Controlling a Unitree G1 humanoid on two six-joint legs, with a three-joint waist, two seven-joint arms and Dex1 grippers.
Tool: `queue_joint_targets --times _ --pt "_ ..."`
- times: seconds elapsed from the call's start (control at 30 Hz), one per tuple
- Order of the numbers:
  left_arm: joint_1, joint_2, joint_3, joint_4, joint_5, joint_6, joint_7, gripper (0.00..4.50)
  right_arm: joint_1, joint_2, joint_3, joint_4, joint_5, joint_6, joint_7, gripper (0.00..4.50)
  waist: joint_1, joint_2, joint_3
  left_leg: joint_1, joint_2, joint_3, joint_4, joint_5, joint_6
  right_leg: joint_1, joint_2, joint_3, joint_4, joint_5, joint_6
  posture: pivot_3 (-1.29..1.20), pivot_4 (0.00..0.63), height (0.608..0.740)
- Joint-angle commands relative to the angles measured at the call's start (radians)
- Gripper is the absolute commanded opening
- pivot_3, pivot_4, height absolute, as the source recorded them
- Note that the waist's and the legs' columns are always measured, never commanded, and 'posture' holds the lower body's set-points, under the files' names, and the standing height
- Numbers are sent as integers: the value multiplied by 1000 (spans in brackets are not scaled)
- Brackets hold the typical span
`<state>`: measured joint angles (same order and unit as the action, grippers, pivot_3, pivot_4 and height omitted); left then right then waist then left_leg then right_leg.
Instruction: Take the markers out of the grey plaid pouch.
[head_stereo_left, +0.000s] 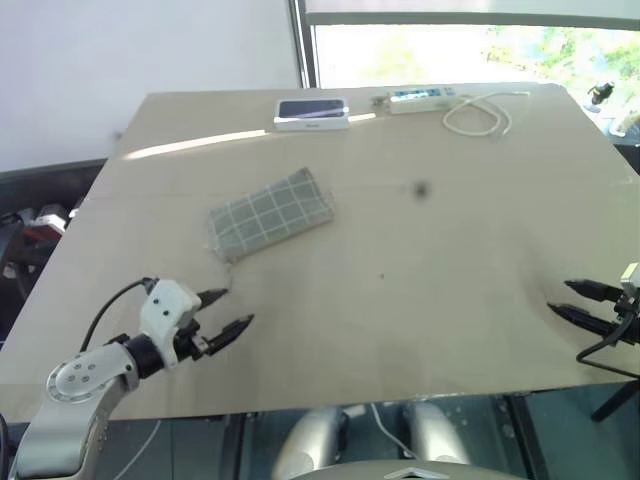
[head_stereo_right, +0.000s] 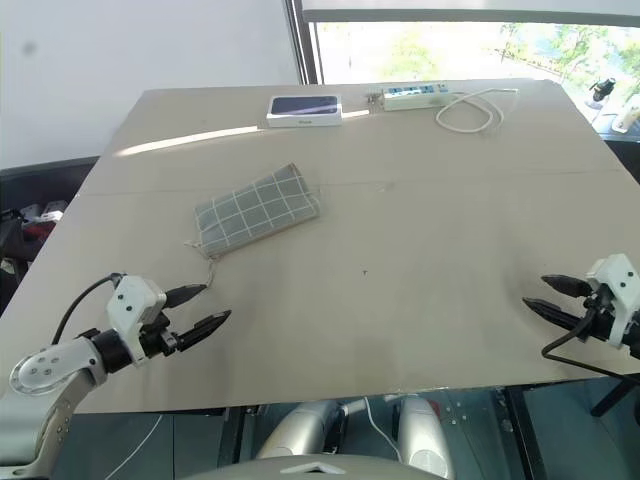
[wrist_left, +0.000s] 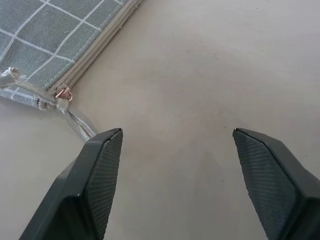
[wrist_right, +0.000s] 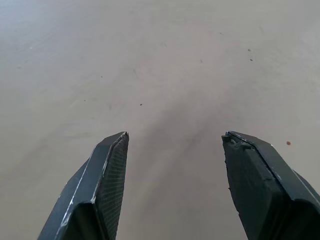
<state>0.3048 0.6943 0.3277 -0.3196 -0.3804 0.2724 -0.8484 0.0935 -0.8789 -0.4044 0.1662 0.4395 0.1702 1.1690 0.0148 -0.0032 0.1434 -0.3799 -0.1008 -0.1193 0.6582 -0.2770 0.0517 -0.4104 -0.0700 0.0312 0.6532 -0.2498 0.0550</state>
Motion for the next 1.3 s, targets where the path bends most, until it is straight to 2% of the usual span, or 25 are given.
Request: queue_joint_targets --times 0.03,0.33,0.47,0.67,0.9,1.07,1.17,1.3 --pt "9 -4 23 -5 -4 -28 2 3645 -9 -17 -10 -32 6 0 6 3023 0 0 0 0 0 0 0 0 0 0 0 0 0 0 0 0 150 740" --pt "-24 9 65 15 7 -56 23 3645 -16 -3 -27 -86 67 41 20 3023 0 0 0 0 0 0 0 0 0 0 0 0 0 0 0 0 150 740" --pt "-87 66 95 166 103 -178 42 3645 14 -7 -46 -174 139 111 39 3023 1 0 0 0 0 -1 0 0 0 0 0 -1 0 0 0 0 150 740" --pt "-214 162 70 455 208 -470 -1 3645 26 -17 -51 -231 170 161 41 3023 0 0 0 0 0 0 -1 0 0 0 0 0 -2 0 0 0 150 740" --pt "-524 204 -94 873 428 -873 89 3645 34 7 -69 -340 246 243 10 3023 2 0 0 -1 0 -1 -1 0 0 0 0 -1 -2 0 0 0 150 740" --pt "-712 215 -262 1090 661 -1191 241 3645 72 20 -82 -393 252 252 -11 3023 0 -1 0 -3 -1 -1 -2 0 0 -2 0 -2 -4 0 0 0 150 740" --pt "-782 246 -352 1182 820 -1298 365 3645 90 29 -105 -410 254 250 -25 3023 -1 -1 0 -3 -1 -1 -2 0 0 -3 0 -1 -3 0 0 0 150 740" --pt "-864 292 -465 1268 1028 -1343 596 3645 121 42 -136 -433 258 245 -42 3023 -1 -1 0 -1 -1 1 -4 0 0 -3 0 1 -1 0 1 0 150 740"
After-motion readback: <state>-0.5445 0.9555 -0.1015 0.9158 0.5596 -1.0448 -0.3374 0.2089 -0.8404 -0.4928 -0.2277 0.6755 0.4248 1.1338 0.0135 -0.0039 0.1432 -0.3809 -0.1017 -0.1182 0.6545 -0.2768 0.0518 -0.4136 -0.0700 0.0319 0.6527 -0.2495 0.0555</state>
